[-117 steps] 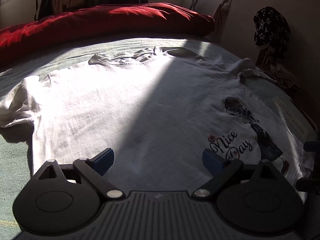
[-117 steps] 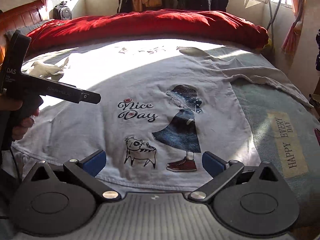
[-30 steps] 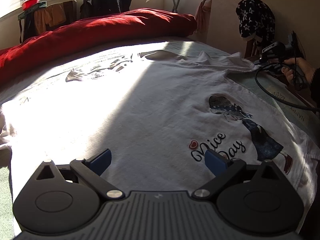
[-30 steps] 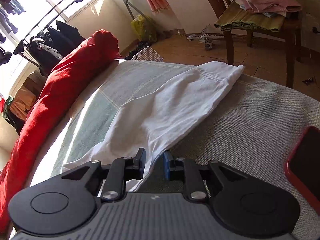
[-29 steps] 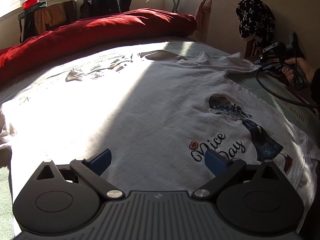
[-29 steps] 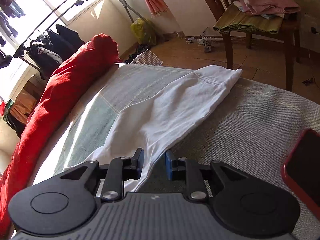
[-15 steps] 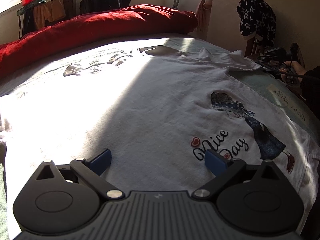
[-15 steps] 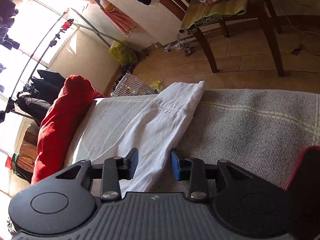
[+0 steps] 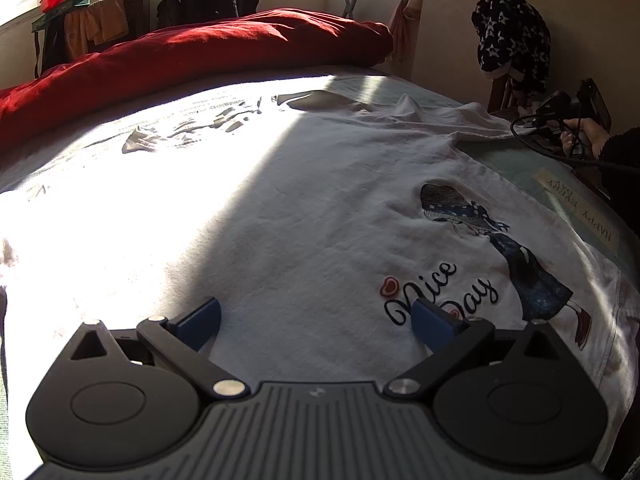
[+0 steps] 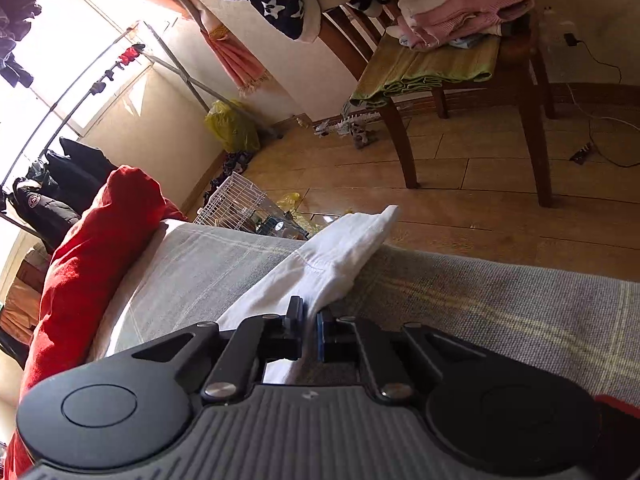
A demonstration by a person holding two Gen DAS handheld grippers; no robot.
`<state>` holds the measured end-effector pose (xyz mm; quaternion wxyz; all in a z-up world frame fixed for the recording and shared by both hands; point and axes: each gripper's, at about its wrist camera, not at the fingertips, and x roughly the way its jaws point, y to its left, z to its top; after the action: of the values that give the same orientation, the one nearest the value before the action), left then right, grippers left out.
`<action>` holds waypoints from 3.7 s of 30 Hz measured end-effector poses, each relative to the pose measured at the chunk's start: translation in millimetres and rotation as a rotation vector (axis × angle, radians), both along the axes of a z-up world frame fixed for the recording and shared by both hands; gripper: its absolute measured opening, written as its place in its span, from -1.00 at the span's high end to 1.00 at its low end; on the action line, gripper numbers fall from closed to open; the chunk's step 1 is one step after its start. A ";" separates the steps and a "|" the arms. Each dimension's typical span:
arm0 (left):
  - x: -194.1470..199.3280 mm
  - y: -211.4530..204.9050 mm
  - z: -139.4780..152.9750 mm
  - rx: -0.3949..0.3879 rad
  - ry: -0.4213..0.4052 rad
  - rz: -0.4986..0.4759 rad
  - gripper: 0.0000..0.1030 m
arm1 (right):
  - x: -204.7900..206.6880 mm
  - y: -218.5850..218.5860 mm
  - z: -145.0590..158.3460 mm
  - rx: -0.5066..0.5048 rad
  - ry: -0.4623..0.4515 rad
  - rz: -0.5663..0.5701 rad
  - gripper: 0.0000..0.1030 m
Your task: Fold clothes
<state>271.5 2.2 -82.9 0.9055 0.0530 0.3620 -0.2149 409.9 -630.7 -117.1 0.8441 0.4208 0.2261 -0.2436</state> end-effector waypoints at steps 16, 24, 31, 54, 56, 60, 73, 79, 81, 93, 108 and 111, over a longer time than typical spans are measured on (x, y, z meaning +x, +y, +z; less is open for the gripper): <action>-11.2 17.2 26.3 -0.045 -0.054 0.025 -0.96 | 13.0 75.6 76.1 -0.232 0.179 0.199 0.15; -3.5 32.7 21.1 -0.048 -0.022 0.058 -0.96 | 77.9 236.6 94.9 -0.293 0.202 0.772 0.07; 4.0 57.6 21.6 -0.038 -0.025 0.118 -0.96 | 132.5 346.7 68.0 -0.314 0.250 0.962 0.02; 2.7 72.3 19.6 -0.044 -0.008 0.154 -0.96 | 152.2 363.8 100.4 -0.490 0.216 0.941 -0.72; 1.6 69.8 20.2 -0.040 -0.010 0.147 -0.96 | 140.0 347.4 104.7 -0.476 0.249 0.936 -0.72; 1.5 64.9 19.2 -0.035 -0.012 0.129 -0.96 | 129.8 319.5 87.0 -0.410 0.323 0.908 -0.73; 10.2 69.5 8.2 -0.020 0.023 0.161 -0.96 | 170.5 313.7 28.0 -0.461 0.375 0.824 -1.00; 6.9 68.3 11.1 -0.028 0.012 0.153 -0.96 | 144.7 332.6 72.9 -0.477 0.293 0.879 -1.00; 6.6 67.3 11.0 -0.025 0.013 0.153 -0.96 | 139.5 342.1 79.5 -0.452 0.273 0.944 -1.00; 9.6 70.1 7.5 -0.053 0.021 0.144 -0.96 | 174.2 374.9 26.3 -0.433 0.249 0.986 -1.00; 6.1 67.3 11.0 -0.046 0.006 0.140 -0.96 | 132.0 340.0 49.5 -0.412 0.316 0.957 -1.00; 7.7 66.7 9.6 -0.044 0.012 0.141 -0.96 | 144.6 333.8 28.3 -0.395 0.325 0.924 -1.00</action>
<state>279.2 68.9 -73.3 0.9171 0.0064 0.3656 -0.1589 554.5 -296.9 -88.8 0.8808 0.0668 0.4656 0.0538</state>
